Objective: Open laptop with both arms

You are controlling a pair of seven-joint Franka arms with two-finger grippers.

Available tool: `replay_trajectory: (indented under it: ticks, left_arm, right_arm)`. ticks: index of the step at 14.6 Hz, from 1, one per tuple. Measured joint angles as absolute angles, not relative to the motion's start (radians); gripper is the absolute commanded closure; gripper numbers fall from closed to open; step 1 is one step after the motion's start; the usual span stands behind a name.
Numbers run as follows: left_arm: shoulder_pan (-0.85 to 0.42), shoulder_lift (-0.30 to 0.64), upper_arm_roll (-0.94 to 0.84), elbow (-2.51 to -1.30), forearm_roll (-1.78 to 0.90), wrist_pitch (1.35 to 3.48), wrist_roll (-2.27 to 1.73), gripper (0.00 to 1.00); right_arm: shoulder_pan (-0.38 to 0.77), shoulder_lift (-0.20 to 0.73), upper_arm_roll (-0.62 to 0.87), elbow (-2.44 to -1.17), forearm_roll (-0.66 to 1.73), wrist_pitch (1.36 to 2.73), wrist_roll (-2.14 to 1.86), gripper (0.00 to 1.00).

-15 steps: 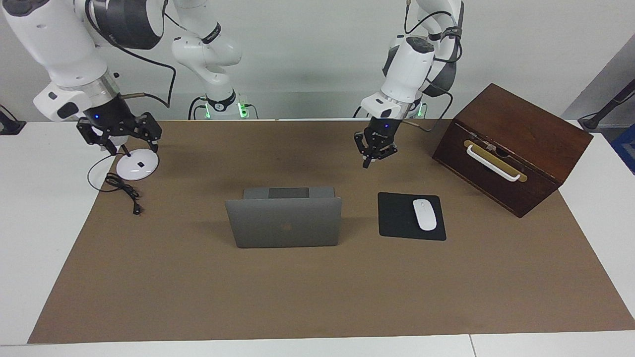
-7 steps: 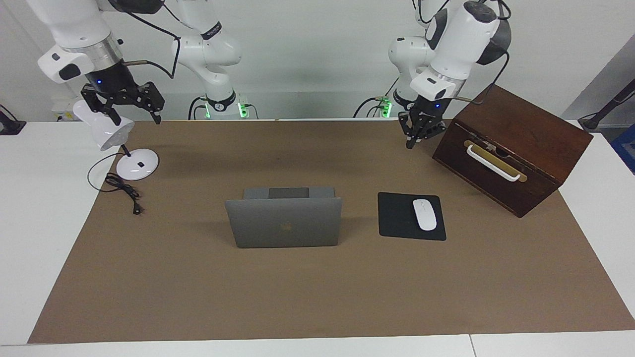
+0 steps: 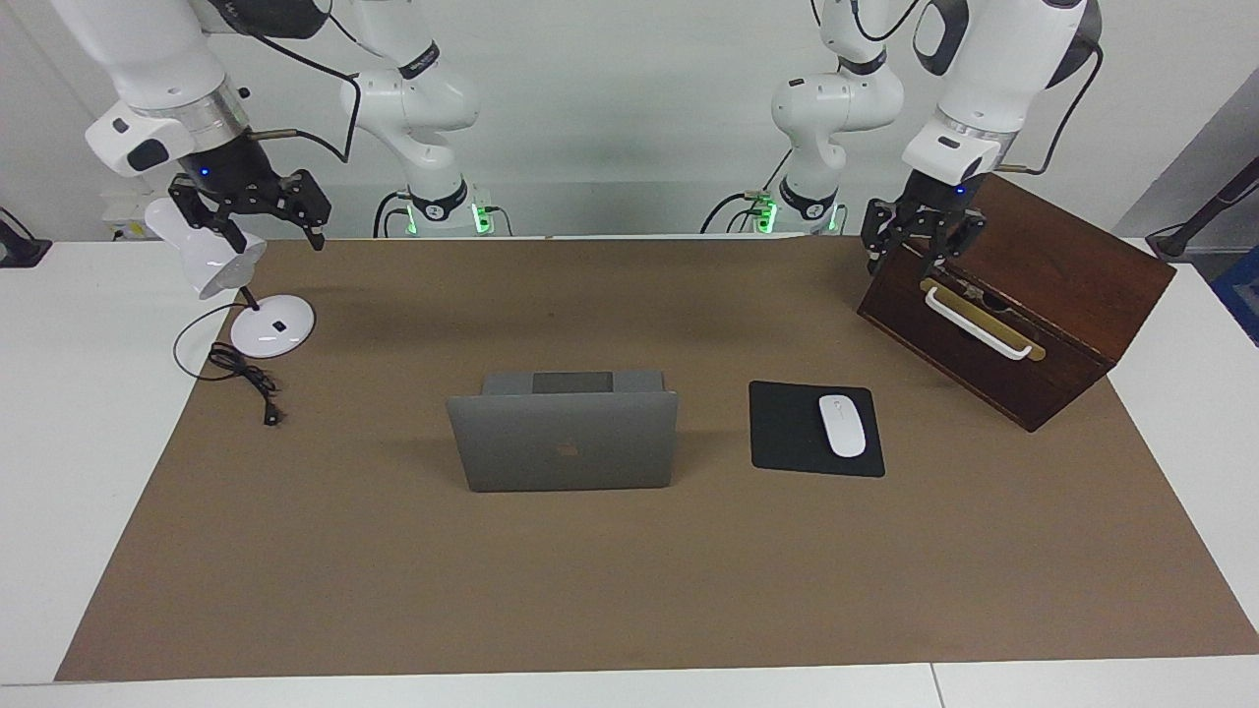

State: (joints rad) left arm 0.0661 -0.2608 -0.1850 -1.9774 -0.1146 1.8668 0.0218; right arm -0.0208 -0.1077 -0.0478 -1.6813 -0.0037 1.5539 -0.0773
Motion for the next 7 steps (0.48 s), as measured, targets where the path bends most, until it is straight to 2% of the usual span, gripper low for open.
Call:
replay_trajectory:
  ticks: [3,7]
  left_arm:
    - [0.113,-0.258,-0.176,-1.950,-0.111,1.849,0.040,0.00]
    - [0.172,-0.216,-0.168,-1.830,-0.111,1.778,0.043,0.00]
  right_arm:
    - [-0.021,-0.109,-0.048,-1.684,-0.004,1.560,-0.077,0.00]
    - [-0.024,-0.109,-0.050,-1.685,-0.004,1.578,-0.077,0.00]
